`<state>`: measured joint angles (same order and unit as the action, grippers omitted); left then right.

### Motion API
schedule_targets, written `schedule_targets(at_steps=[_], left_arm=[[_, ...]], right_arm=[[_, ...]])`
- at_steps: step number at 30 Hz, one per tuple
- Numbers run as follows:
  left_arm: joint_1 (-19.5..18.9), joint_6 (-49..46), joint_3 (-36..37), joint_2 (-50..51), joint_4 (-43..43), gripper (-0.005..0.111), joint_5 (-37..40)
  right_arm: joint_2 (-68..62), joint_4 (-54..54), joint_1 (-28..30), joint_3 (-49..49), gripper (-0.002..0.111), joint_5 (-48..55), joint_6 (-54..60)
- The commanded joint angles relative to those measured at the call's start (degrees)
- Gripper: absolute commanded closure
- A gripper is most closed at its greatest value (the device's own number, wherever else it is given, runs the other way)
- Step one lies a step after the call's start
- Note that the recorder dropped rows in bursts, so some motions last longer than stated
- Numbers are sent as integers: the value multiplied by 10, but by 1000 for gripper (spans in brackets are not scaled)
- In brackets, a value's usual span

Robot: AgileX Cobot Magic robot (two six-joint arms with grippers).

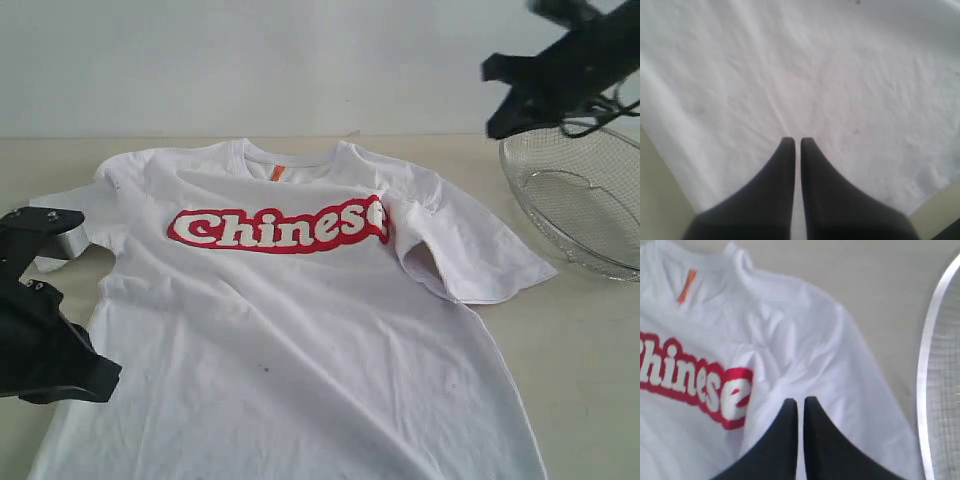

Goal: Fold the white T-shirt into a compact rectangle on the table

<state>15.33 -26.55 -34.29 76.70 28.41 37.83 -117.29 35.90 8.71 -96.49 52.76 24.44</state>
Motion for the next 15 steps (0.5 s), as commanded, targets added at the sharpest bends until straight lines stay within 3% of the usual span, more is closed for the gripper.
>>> schedule_targets(at_steps=[1,15], left_arm=[[1,-4,-1,1,7,102,-7],[1,-4,-1,1,9,102,-8]], right_arm=[[-31,-94,-74,-1,108,-22,-67],[-94,-212,-93,-1,108,-41,-161]])
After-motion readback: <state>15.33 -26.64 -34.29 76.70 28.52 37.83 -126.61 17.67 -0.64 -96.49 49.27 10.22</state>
